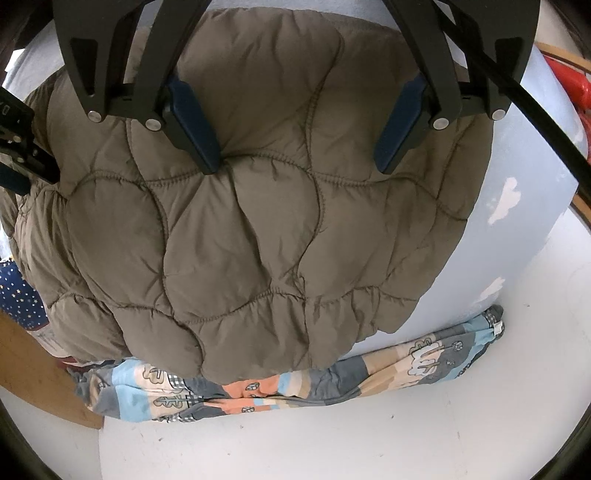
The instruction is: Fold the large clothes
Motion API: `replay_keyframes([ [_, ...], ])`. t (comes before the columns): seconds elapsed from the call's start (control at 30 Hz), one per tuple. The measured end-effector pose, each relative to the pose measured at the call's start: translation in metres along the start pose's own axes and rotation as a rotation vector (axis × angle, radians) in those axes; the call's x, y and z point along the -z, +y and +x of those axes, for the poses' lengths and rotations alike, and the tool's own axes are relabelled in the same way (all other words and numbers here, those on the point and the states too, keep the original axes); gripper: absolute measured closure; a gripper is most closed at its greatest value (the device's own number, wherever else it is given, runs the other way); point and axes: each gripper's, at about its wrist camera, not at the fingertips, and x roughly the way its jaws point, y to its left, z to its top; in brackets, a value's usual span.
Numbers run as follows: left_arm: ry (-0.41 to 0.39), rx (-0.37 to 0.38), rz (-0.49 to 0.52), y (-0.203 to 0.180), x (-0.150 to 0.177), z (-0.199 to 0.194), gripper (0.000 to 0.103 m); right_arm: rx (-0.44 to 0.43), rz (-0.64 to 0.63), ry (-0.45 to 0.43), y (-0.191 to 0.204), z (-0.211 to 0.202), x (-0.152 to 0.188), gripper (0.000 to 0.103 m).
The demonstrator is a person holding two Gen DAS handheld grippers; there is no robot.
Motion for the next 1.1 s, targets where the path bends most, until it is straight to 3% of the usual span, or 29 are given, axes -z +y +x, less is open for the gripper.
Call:
replay_keyframes([
  [0.53, -0.065, -0.001, -0.022, 0.008, 0.000, -0.026, 0.017, 0.025, 0.003, -0.163, -0.007, -0.071, 0.009, 0.030],
  [0.87, -0.183, -0.046, 0.000, 0.001, 0.004, -0.061, 0.017, 0.002, 0.050, -0.214, -0.014, -0.100, 0.014, 0.027],
  [1.1, -0.199, -0.080, 0.018, 0.004, 0.008, -0.068, 0.017, -0.027, 0.049, -0.230, -0.006, -0.108, 0.016, 0.027],
])
